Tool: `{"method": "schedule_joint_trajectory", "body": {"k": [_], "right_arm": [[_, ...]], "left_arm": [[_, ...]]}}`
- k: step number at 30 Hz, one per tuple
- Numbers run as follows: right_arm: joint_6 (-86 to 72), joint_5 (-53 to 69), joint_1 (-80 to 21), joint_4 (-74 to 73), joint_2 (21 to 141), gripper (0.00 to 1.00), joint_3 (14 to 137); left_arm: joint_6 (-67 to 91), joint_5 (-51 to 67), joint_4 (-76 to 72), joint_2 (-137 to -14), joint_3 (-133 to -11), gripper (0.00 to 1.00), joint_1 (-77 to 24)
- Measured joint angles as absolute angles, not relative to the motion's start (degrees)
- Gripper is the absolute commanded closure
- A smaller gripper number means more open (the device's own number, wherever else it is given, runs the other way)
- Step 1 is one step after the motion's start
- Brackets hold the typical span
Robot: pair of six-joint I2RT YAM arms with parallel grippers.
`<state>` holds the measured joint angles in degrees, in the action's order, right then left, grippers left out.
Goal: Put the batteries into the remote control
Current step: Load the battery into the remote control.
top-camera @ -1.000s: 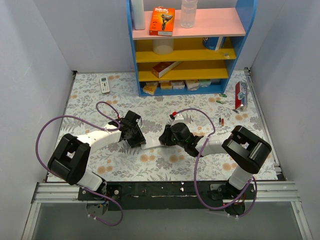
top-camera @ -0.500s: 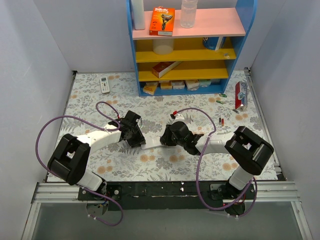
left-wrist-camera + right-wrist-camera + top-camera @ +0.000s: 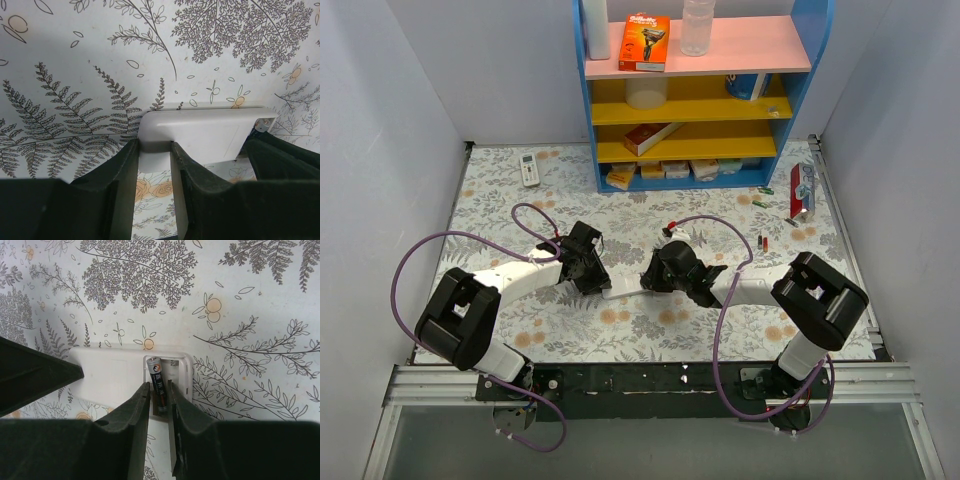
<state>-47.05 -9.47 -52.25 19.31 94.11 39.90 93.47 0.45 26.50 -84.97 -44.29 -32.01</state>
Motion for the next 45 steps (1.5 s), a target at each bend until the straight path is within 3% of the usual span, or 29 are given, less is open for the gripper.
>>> {"method": "schedule_joint_trajectory", "body": {"k": [30, 36, 45], "right_arm": [[-49.78, -4.40, -50.70, 16.80, 93.23, 0.71, 40.77], [-49.78, -4.49, -50.68, 16.43, 93.17, 0.71, 40.84], [-49.32, -4.82, -50.74, 13.65, 93.03, 0.70, 42.37]], "left_arm": [[93.71, 0.86, 26.37, -84.53, -43.97, 0.73, -32.01], [93.84, 0.89, 26.26, -84.49, -43.90, 0.60, -32.05], [93.91, 0.86, 26.30, -84.49, -43.53, 0.50, -32.10]]}}
